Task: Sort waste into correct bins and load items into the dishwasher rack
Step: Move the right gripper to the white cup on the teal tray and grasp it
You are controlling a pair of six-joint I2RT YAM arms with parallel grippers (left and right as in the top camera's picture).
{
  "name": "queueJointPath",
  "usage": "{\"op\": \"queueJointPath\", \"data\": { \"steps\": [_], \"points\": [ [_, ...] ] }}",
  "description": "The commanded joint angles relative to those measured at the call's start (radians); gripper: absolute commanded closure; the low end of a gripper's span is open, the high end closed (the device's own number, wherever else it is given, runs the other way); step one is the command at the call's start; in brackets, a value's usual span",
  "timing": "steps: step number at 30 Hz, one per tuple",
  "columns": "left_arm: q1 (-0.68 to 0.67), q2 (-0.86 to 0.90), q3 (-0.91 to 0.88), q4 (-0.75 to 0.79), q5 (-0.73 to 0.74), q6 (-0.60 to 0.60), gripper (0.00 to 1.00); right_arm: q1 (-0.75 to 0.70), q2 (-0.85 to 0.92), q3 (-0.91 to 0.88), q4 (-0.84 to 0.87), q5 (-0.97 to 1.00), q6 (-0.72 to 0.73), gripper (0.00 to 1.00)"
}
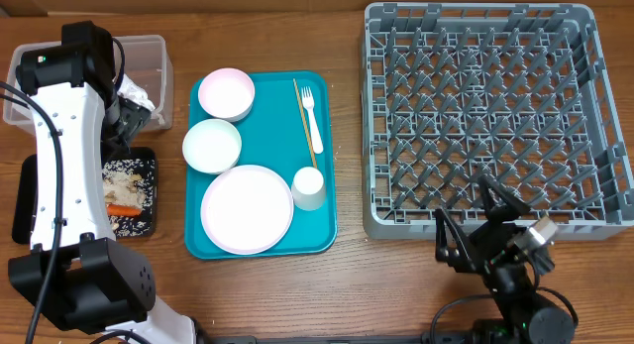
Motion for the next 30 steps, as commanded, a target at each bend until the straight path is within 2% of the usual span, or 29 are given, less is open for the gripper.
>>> {"op": "queueJointPath", "data": {
  "steps": [1, 6, 9, 13, 14, 18, 24, 28, 30],
  "points": [
    [0.040, -0.017, -0.008, 0.036, -0.039, -0.025, 0.00, 0.006, -0.008, -0.010, 0.098, -0.121, 0.125, 0.00],
    [0.124, -0.017, -0.008, 0.084, -0.038, -0.032, 0.00, 0.006, -0.008, 0.041, 0.141, -0.135, 0.124, 0.00],
    [0.205, -0.016, -0.008, 0.089, -0.027, -0.080, 0.00, 0.006, 0.005, 0.144, 0.066, -0.129, 0.100, 0.00],
    [0.275, -0.016, -0.008, 0.077, 0.047, -0.080, 0.00, 0.006, 0.102, 0.325, -0.079, -0.122, -0.010, 0.00],
    [0.294, -0.017, -0.008, 0.076, 0.047, -0.080, 0.00, 0.006, 0.193, 0.431, -0.147, -0.124, -0.070, 0.00],
    [0.301, -0.017, -0.008, 0.076, 0.046, -0.080, 0.00, 0.006, 0.473, 0.706, -0.336, -0.145, -0.127, 0.00],
    [0.299, -0.017, -0.008, 0.076, 0.046, -0.080, 0.00, 0.027, 0.870, 1.077, -0.562, -0.373, -0.309, 0.00],
    [0.299, -0.017, -0.008, 0.076, 0.046, -0.080, 0.00, 0.126, 1.108, 1.336, -0.851, -0.356, -0.436, 0.00],
    [0.299, -0.016, -0.008, 0.076, 0.046, -0.080, 0.00, 0.202, 1.211, 1.448, -0.995, -0.265, -0.501, 0.00]
  ]
}}
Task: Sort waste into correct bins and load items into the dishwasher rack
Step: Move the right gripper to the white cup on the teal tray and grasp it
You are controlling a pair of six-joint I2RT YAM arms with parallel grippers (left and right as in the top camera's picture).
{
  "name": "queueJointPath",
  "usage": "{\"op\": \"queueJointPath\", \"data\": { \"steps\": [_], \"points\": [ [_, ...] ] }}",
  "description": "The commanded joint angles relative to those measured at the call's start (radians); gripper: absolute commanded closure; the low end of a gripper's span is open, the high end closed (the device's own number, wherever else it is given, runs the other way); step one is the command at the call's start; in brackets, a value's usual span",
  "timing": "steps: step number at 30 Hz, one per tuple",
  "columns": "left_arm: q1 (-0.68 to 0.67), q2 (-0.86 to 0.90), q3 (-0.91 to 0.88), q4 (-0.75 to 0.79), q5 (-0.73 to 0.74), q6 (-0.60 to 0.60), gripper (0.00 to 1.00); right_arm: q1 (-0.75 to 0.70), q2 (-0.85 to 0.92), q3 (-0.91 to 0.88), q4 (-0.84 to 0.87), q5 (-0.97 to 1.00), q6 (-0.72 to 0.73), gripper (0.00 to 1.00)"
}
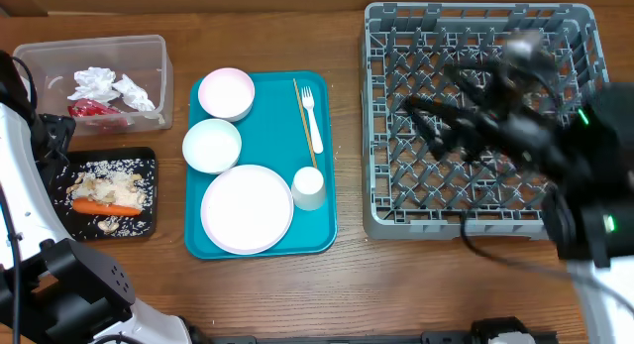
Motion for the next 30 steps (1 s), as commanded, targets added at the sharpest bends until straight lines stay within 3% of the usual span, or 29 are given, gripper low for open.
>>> {"op": "queueJointPath", "data": {
  "steps": [1, 7, 14, 30],
  "points": [
    [-0.002, -0.017, -0.004, 0.000, 0.001, -0.024, 0.00, 0.132, 0.161, 0.196, -0.167, 0.118, -0.177, 0.00],
    [-0.002, -0.017, -0.004, 0.000, 0.001, -0.025, 0.00, 0.362, 0.379, 0.361, -0.441, 0.597, -0.196, 0.00],
    [-0.002, -0.017, -0.004, 0.000, 0.001, -0.024, 0.00, 0.478, 0.491, 0.348, -0.462, 0.521, -0.195, 0.00],
    [-0.002, -0.017, -0.004, 0.000, 0.001, -0.025, 0.00, 0.608, 0.854, 0.346, -0.561, 0.686, -0.084, 0.00]
  ]
}}
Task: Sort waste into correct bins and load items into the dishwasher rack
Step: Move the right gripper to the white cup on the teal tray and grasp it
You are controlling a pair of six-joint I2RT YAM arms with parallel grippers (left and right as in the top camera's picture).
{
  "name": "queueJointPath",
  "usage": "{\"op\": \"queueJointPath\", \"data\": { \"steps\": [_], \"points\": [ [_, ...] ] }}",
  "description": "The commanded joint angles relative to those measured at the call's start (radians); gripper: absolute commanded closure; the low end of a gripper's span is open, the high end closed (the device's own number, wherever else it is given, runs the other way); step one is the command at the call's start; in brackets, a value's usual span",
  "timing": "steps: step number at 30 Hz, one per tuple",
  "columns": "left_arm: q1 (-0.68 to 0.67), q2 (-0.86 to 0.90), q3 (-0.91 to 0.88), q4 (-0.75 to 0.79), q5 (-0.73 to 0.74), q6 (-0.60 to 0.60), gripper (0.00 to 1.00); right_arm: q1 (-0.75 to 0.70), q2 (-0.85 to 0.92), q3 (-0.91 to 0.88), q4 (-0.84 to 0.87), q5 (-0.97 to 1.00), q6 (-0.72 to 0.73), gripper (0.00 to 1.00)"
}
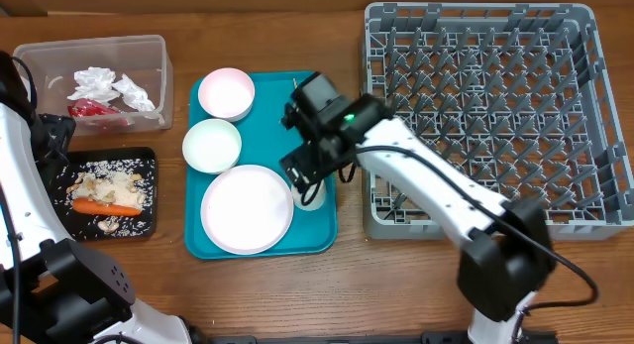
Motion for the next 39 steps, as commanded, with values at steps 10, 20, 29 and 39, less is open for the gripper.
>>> {"op": "queueJointPath", "data": {
  "steps": [10, 20, 29, 39],
  "points": [
    [-0.002, -0.017, -0.004, 0.000, 0.000, -0.024, 0.00, 0.060, 0.100, -0.012, -0.023, 0.066, 0.111, 0.00],
    [-0.002, -0.017, -0.004, 0.000, 0.000, -0.024, 0.00, 0.062, 0.131, -0.013, -0.003, 0.069, 0.114, 0.19],
    [-0.002, -0.017, -0.004, 0.000, 0.000, -0.024, 0.00, 0.062, 0.131, 0.002, -0.014, 0.069, 0.114, 0.39],
    [-0.002, -0.017, -0.004, 0.000, 0.000, -0.024, 0.00, 0.039, 0.129, 0.171, -0.182, 0.077, 0.114, 0.61]
  ]
}}
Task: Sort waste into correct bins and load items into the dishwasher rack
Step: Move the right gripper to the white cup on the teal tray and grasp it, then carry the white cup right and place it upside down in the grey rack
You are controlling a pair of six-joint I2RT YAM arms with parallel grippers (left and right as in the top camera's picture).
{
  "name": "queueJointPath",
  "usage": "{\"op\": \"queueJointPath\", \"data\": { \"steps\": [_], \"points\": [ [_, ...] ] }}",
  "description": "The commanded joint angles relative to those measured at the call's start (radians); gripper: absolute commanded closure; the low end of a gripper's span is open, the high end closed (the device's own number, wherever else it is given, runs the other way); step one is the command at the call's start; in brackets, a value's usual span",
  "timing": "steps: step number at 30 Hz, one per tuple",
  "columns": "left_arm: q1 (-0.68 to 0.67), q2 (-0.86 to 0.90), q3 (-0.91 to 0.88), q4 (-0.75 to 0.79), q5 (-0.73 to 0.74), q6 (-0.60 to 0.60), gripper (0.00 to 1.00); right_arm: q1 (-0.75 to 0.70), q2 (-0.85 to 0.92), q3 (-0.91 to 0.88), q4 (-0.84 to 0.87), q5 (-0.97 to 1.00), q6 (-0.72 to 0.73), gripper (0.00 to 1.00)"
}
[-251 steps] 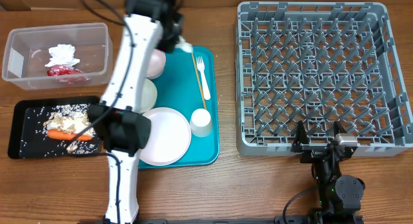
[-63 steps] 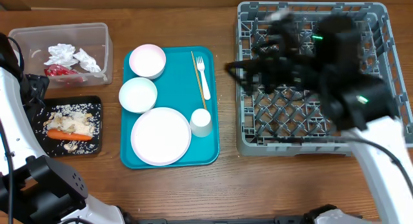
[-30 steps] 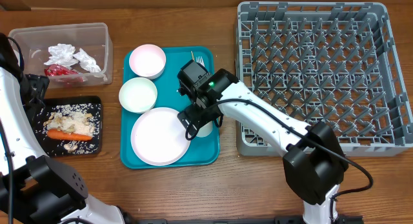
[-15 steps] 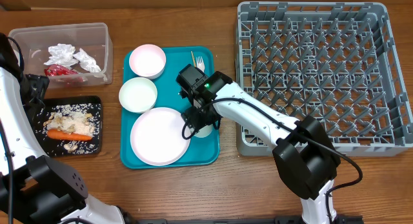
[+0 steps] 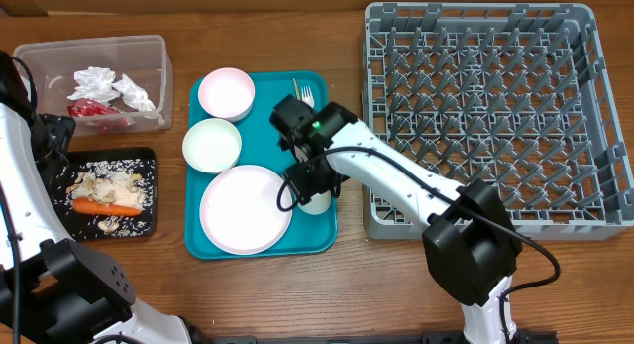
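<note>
On the teal tray (image 5: 322,230) stand a pink bowl (image 5: 226,93), a white bowl (image 5: 211,146), a large white plate (image 5: 245,209) and a small white cup (image 5: 320,198). My right gripper (image 5: 309,180) hangs directly over the cup and hides most of it, and its fingers are covered by the wrist. A white fork (image 5: 308,92) and a thin chopstick (image 5: 295,88) peek out behind the right arm. The grey dishwasher rack (image 5: 480,116) stands at the right. Only the left arm's white link (image 5: 22,156) shows at the left edge.
A clear bin (image 5: 94,81) at the back left holds crumpled paper and a red wrapper. A black tray (image 5: 109,190) in front of it carries rice and a carrot piece. Bare wood runs along the front edge.
My right gripper has shifted slightly toward the front over the cup, and its wrist now covers more of the fork and chopstick. The left arm has not moved.
First my left arm was over the clear bin and the right arm lay folded at the front right. Then the left arm stood back at the left edge while the right arm was above the rack. After that the right gripper was above the cup, where it remains.
</note>
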Motion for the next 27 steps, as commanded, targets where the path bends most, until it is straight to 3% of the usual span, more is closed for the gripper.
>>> {"op": "queueJointPath", "data": {
  "steps": [1, 8, 13, 19, 27],
  "points": [
    [-0.002, -0.017, -0.004, 0.000, 0.000, -0.024, 0.00, -0.020, 0.002, 0.124, -0.045, 0.009, 0.002, 0.63],
    [-0.002, -0.017, -0.004, 0.000, 0.000, -0.024, 0.00, -0.120, -0.013, 0.427, -0.212, 0.148, 0.002, 0.63],
    [-0.002, -0.017, -0.004, 0.000, 0.000, -0.024, 0.00, -0.290, -0.014, 0.605, -0.285, 0.166, 0.002, 0.63],
    [-0.002, -0.017, -0.004, 0.000, 0.000, -0.024, 0.00, -0.550, -0.014, 0.665, -0.272, 0.166, 0.002, 0.55],
    [-0.002, -0.017, -0.004, 0.000, 0.000, -0.024, 0.00, -0.820, 0.022, 0.662, -0.206, 0.047, 0.002, 0.55]
  ]
}}
